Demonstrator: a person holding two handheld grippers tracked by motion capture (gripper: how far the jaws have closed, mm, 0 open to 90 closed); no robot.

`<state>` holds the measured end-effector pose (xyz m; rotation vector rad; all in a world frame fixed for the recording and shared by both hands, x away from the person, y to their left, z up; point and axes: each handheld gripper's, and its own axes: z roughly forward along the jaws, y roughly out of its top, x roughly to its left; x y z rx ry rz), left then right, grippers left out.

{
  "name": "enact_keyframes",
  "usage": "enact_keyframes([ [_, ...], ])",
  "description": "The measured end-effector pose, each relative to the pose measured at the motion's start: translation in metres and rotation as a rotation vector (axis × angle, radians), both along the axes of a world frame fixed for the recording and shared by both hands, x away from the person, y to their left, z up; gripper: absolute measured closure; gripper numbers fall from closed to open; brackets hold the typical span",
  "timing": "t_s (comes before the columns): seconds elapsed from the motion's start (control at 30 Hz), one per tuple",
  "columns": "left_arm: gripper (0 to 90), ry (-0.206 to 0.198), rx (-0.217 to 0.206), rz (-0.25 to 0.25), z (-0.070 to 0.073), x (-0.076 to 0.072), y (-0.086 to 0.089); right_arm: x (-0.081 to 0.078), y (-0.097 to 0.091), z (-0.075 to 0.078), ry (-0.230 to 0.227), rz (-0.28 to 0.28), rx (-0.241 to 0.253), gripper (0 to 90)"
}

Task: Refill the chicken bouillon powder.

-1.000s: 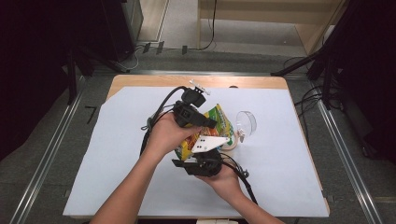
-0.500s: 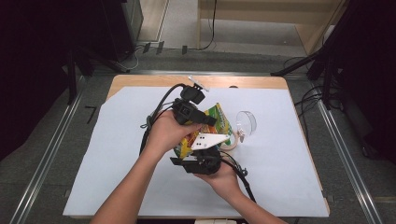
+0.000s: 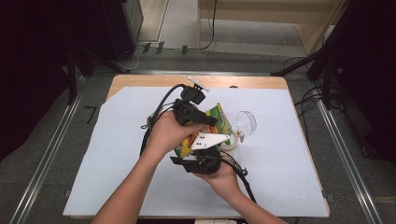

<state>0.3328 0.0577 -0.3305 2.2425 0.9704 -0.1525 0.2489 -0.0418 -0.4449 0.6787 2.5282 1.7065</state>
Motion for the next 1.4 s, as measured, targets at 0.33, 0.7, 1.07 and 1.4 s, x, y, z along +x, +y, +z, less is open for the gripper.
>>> enact_keyframes([
  [0.33,80.0,-0.028,-0.014,-0.006,-0.0008,0.0006,0.0025,0.0010,-0.0004,0.0005,0.000,0.005,0.009,68.6],
  [0.7,81.0,-0.041,-0.012,0.001,-0.0011,0.0001,0.0009,0.0012,-0.0016,0.0021,0.008,0.000,0.019,68.8],
  [1.07,83.4,-0.064,0.023,0.000,0.0015,-0.0030,-0.0026,0.0007,-0.0002,0.0032,0.015,-0.005,0.028,68.8],
  [1.4,83.8,-0.077,0.016,0.008,0.0011,-0.0032,-0.0006,0.0027,0.0006,0.0028,0.009,-0.005,0.016,68.7],
])
